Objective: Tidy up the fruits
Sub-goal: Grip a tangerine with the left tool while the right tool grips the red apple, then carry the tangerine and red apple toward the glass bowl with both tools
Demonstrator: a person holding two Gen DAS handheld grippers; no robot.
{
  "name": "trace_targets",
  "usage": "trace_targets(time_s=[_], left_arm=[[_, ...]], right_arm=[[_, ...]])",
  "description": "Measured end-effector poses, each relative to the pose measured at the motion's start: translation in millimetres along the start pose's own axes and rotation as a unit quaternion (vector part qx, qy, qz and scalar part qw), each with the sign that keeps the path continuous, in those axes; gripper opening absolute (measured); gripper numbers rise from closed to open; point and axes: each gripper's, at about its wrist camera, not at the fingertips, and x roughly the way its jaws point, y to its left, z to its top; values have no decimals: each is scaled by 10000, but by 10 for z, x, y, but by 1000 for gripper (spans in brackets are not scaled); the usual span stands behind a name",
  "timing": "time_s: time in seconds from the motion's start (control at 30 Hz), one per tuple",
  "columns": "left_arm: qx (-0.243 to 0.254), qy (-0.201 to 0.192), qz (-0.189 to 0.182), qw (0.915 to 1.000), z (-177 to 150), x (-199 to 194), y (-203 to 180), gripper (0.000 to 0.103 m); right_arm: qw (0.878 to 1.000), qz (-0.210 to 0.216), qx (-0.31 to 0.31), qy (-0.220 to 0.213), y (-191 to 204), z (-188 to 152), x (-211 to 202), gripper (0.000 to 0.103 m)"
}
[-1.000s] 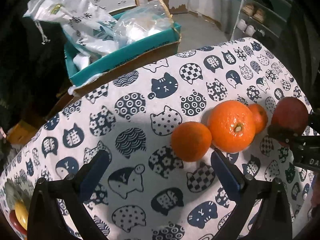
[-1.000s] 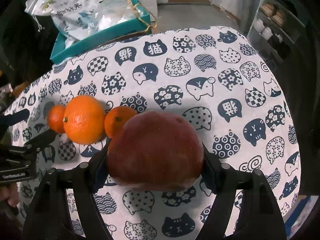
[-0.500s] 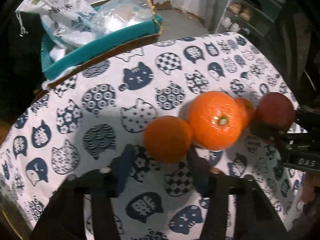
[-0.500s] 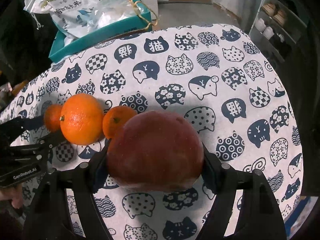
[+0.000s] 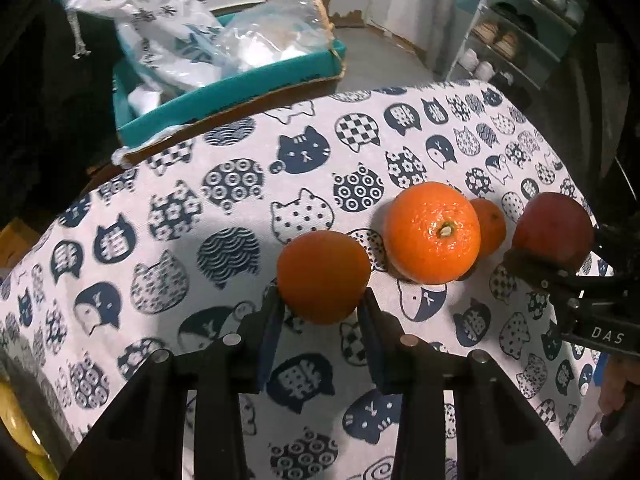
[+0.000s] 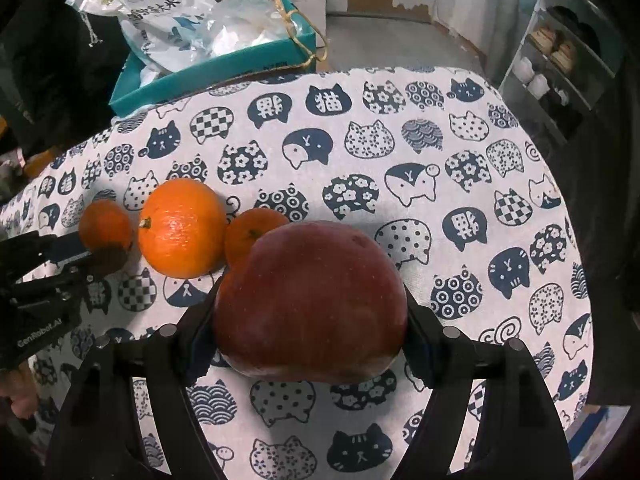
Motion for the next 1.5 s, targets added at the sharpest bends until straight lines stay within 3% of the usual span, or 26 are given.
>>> trace_targets(time_s=[0.37,0.9,1.5], left_arm=[[-169,-366,362,9985,-127,-475,44,38],[-395,-933,513,9935,-314,-1289,150,38],[-702,-1627,663,9819,-607,-2218,350,38]], right_arm=[[9993,-67,-187,-303,130,-23,-306,77],[9955,171,-437,-829,407,-20,-916,77],[9831,430,-839,-1568,813,-15,-1677,77]])
